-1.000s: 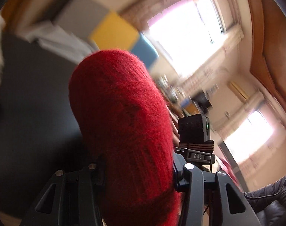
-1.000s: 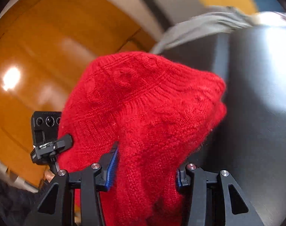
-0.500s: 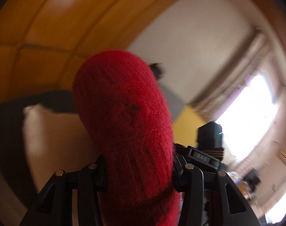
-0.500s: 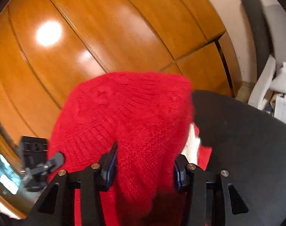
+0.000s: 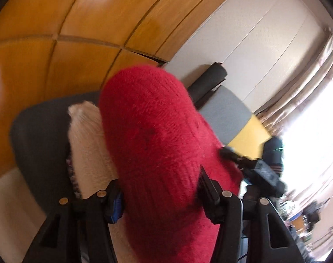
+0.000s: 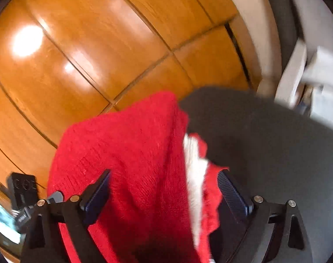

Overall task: Fold clothes
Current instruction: 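Carry the red sweater with both grippers over the black chair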

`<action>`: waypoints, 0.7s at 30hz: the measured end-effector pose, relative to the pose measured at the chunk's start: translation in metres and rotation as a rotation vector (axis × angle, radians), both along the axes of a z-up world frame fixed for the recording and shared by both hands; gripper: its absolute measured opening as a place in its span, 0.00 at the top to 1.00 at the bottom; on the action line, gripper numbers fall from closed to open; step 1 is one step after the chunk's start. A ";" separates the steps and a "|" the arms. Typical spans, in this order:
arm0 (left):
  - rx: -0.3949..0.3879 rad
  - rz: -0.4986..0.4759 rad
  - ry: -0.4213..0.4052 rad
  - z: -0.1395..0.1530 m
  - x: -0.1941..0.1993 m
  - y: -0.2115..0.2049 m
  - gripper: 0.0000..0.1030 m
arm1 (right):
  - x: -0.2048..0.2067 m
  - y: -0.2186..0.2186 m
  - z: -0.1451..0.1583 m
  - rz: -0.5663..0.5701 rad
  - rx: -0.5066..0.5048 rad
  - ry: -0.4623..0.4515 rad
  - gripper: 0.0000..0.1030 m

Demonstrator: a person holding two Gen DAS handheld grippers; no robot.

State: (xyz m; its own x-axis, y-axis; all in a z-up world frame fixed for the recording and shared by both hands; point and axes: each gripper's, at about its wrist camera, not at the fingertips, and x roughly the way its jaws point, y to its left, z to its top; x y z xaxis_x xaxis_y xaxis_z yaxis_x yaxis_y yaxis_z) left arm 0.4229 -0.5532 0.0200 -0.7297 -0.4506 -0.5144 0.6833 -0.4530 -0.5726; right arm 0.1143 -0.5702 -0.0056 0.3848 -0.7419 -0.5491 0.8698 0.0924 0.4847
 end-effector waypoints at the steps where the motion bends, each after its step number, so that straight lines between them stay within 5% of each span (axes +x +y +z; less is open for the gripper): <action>1: 0.001 0.001 -0.015 0.004 0.003 -0.001 0.44 | 0.002 0.007 0.012 -0.012 -0.034 0.055 0.08; 3: 0.005 0.011 -0.055 0.006 0.001 0.000 0.42 | 0.014 0.028 0.039 -0.024 -0.138 0.193 0.09; 6: 0.010 0.011 -0.097 0.008 -0.003 0.004 0.41 | 0.038 0.052 0.060 0.046 -0.248 0.281 0.11; 11: 0.014 0.045 -0.131 0.021 0.011 0.012 0.39 | 0.093 0.056 0.050 0.233 -0.263 0.433 0.19; 16: -0.062 0.175 -0.124 0.047 0.043 0.020 0.39 | 0.107 0.030 0.015 0.262 -0.141 0.443 0.22; 21: -0.229 0.075 0.027 0.076 0.019 0.014 0.39 | 0.087 0.025 0.006 0.214 -0.103 0.348 0.18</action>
State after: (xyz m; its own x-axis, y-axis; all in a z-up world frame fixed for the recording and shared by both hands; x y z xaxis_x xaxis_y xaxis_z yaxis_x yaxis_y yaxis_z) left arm 0.4424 -0.5388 0.0963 -0.7015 -0.6071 -0.3732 0.7062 -0.5215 -0.4789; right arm 0.2017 -0.5454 0.0002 0.3407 -0.7232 -0.6008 0.9359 0.3215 0.1439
